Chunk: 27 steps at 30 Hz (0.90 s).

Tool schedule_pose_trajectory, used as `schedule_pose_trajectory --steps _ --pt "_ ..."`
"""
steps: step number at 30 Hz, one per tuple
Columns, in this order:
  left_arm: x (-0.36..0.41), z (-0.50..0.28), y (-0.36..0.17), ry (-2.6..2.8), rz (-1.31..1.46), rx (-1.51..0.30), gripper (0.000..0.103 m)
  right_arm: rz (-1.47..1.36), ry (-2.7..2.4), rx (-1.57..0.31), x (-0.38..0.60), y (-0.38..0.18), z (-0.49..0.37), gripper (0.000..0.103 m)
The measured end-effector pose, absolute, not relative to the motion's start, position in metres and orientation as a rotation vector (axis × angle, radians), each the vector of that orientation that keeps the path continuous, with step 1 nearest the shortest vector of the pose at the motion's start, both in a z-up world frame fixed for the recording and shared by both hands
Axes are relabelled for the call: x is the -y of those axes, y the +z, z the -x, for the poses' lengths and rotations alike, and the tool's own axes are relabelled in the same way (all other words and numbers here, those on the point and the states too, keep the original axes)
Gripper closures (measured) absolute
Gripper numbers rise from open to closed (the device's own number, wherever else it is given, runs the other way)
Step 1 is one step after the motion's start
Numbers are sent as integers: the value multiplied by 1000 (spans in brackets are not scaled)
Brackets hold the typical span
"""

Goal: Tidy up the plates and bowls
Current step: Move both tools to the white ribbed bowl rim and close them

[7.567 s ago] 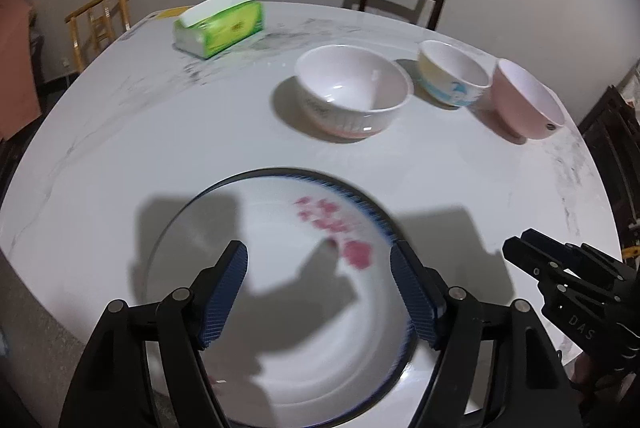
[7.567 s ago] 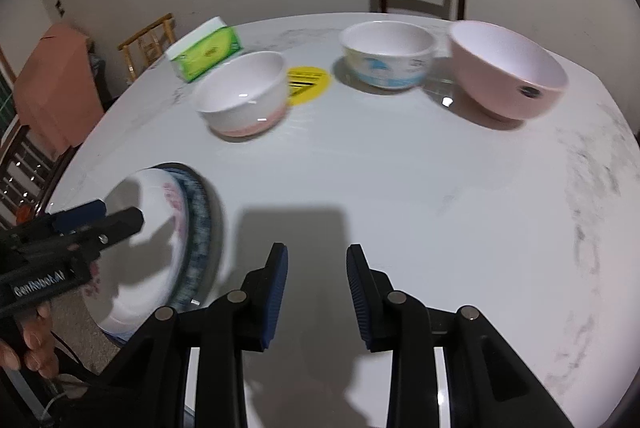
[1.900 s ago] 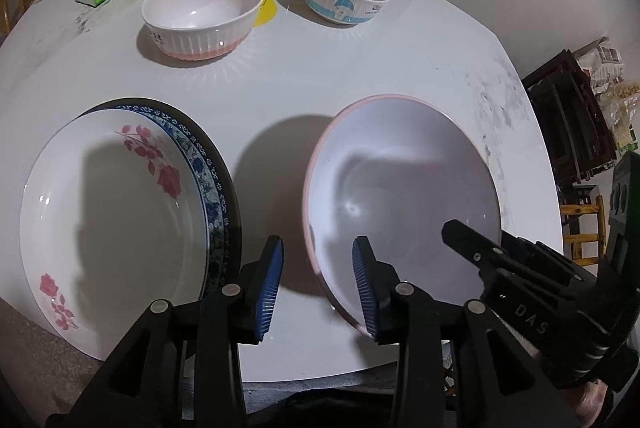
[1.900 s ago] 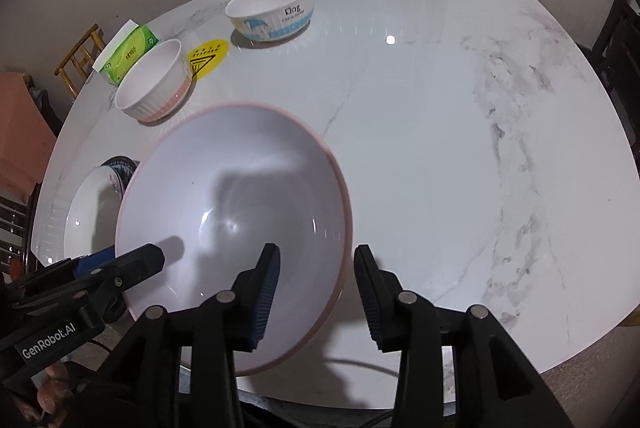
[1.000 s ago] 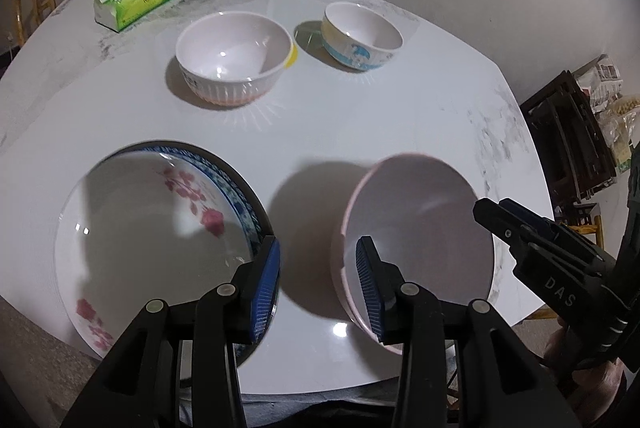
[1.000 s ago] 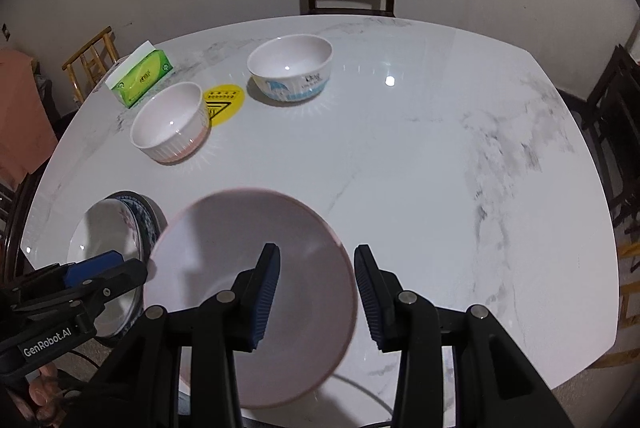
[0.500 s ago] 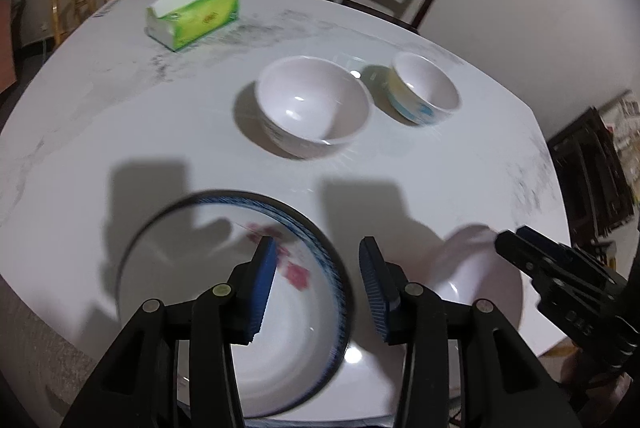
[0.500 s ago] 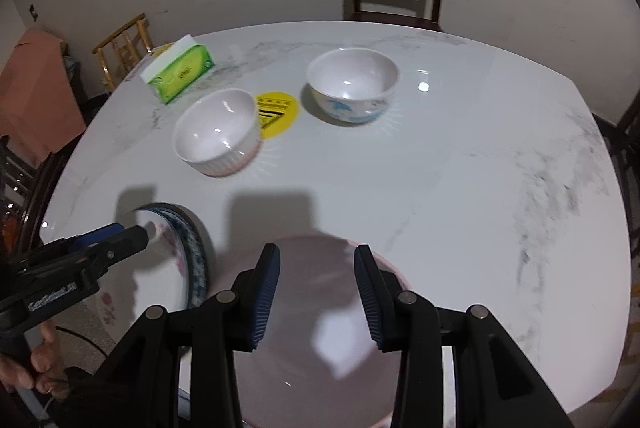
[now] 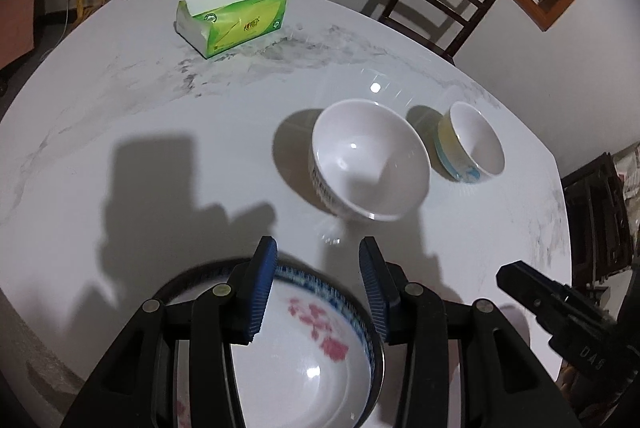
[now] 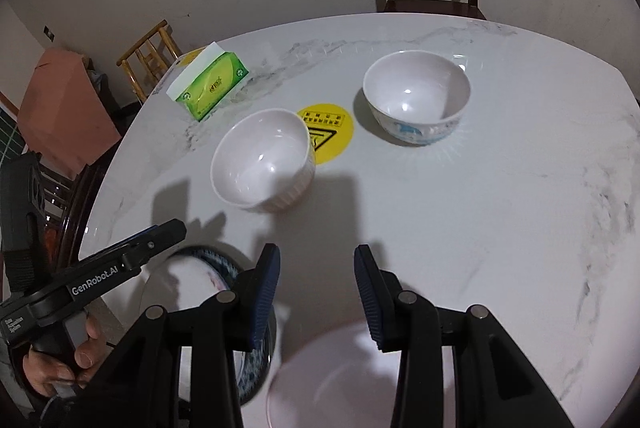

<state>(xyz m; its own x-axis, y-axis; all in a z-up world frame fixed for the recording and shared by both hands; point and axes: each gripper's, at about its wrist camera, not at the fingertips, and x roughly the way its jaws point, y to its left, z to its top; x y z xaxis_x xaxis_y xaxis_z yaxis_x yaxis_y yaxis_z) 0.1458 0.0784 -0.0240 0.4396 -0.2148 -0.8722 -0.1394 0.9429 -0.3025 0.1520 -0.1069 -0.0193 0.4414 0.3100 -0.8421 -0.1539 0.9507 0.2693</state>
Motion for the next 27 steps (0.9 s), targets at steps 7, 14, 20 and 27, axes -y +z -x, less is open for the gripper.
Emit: schedule_pose_trajectory --steps 7,14,20,27 --pt "-81 -176 -32 -40 385 -1109 65 -166 283 -1099 98 -33 -192 64" --pt "-81 -199 -47 -20 383 -1137 66 -172 286 -1150 88 -53 -226 64" --pt "-79 -214 -56 -11 364 -1155 66 -143 289 -1170 74 -63 -245 64" --pt "-76 -225 -69 -24 363 -1179 74 -95 277 -1172 65 -71 -255 65"
